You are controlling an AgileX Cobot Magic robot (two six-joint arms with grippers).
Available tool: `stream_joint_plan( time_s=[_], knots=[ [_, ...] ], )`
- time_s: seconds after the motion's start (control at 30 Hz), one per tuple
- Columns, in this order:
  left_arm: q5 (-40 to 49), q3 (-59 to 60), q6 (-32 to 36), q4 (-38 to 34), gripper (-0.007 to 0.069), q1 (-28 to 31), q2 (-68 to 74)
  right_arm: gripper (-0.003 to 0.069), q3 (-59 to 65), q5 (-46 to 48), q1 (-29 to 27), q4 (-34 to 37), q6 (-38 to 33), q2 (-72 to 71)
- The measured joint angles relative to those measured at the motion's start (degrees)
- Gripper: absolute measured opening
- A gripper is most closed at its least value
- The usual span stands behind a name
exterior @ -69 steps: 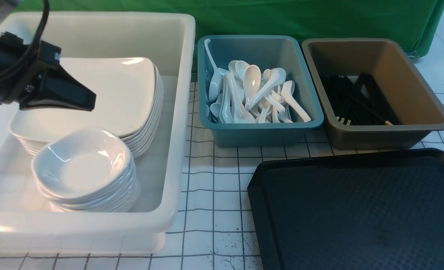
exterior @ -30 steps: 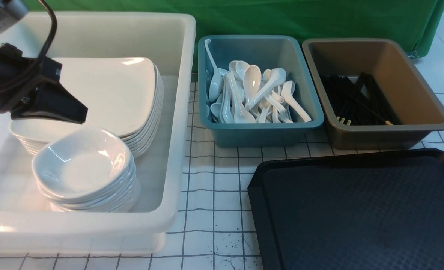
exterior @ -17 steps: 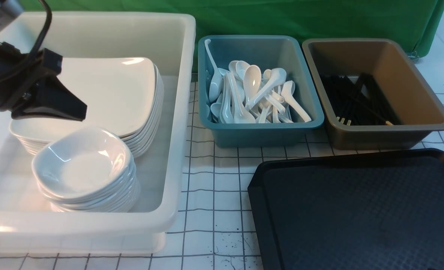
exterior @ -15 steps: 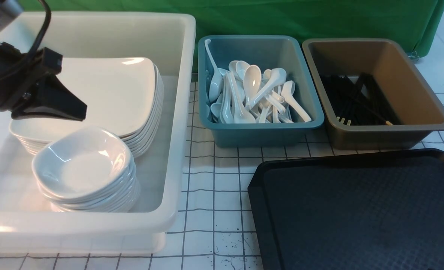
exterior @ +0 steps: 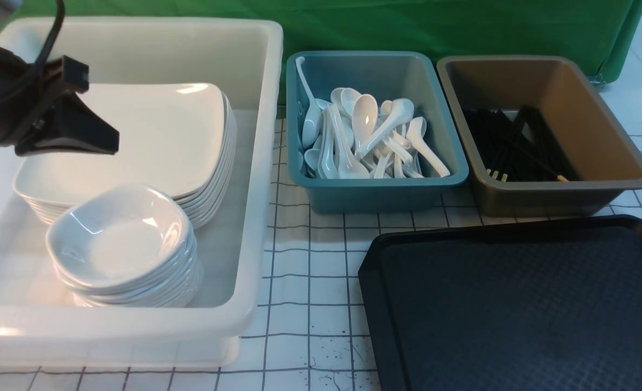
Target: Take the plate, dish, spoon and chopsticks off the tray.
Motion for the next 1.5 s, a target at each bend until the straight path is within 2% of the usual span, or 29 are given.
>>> stream_joint_plan(
  time_s=[0.1,0.23,0.27,0.37,0.43,0.47,0.77,0.9,1.07,1.27,1.5],
  knots=[
    [-0.1,0.0,0.0,0.0,0.0005,0.0,0.0,0.0169,2.4,0.0,-5.1,1.1,0.0,-0.8],
    [0.4,0.0,0.3,0.3,0.0005,0.0,0.0,0.0179,9.1,0.0,-18.8,1.8,0.0,-2.2],
    [0.5,0.0,0.3,0.4,0.0005,0.0,0.0,0.0180,9.4,0.0,-18.8,1.8,0.0,-2.2],
    [1.0,0.0,0.7,1.9,0.0005,0.0,0.0,0.0187,13.9,0.2,-27.7,1.8,0.0,-2.5],
    [1.0,0.0,0.7,2.3,0.0005,0.0,0.0,0.0188,14.8,1.0,-30.6,1.8,0.0,-2.5],
    [1.0,0.0,0.7,2.8,0.0005,0.0,0.0,0.0192,14.8,1.2,-34.5,1.8,0.0,-2.6],
    [0.1,0.0,2.1,5.3,0.0005,0.0,0.0,0.0202,14.5,3.8,-48.2,1.8,0.0,-5.0],
    [-1.3,0.0,2.2,3.3,0.0005,0.0,0.0,0.0211,14.5,4.2,-50.7,1.8,0.0,-5.0],
    [-0.7,0.0,2.5,1.9,0.0005,-1.3,0.0,0.0227,14.5,4.3,-50.9,1.8,0.0,-5.0],
    [3.6,0.0,3.7,2.9,0.0005,-8.4,0.0,0.0239,14.5,4.5,-50.9,1.8,0.0,-5.0],
    [4.0,0.0,4.1,4.2,0.0005,-14.6,0.0,0.0239,14.3,5.6,-50.9,1.8,-1.7,-5.0]
  ],
)
